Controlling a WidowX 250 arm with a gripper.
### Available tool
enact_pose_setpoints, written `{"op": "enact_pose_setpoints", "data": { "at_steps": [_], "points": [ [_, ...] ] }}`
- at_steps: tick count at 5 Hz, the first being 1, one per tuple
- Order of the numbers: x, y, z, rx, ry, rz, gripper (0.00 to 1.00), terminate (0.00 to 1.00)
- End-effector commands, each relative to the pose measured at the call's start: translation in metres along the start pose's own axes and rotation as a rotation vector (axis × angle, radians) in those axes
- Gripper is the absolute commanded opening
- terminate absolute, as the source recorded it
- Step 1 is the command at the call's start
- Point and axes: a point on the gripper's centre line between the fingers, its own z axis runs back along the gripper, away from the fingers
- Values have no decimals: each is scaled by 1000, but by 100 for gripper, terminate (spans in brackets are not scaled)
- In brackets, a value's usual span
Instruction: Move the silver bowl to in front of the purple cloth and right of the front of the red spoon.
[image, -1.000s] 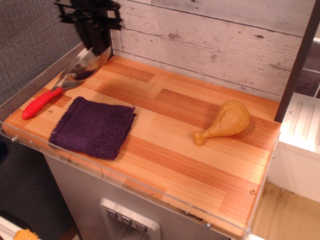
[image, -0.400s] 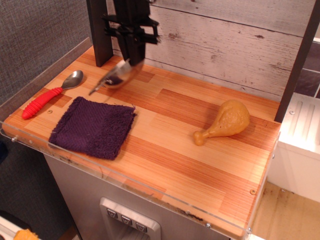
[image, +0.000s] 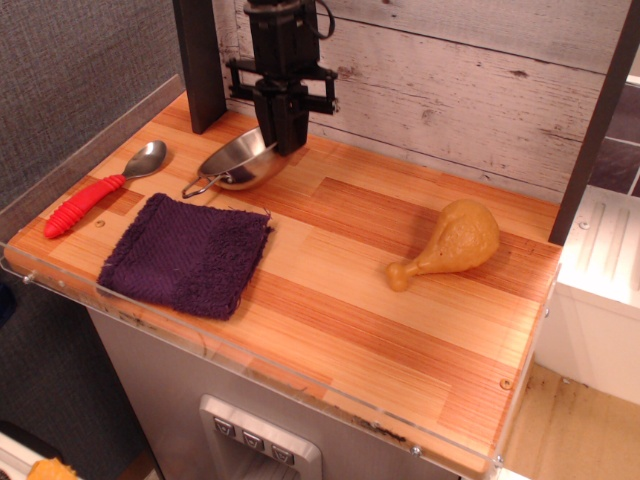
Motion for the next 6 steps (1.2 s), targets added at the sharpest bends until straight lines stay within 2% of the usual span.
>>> {"op": "enact_pose_setpoints", "data": {
  "at_steps": [1,3,4,5,6],
  "points": [
    [-6,6,11,-62,-18,86,100,0],
    [-22,-7,41,-3,-139,79,100,0],
    [-42,-22,61,46,-190,51,100,0],
    [-64,-37,68,87,-200,59,100,0],
    [-75,-45,64,113,-181,79,100,0]
  ]
}}
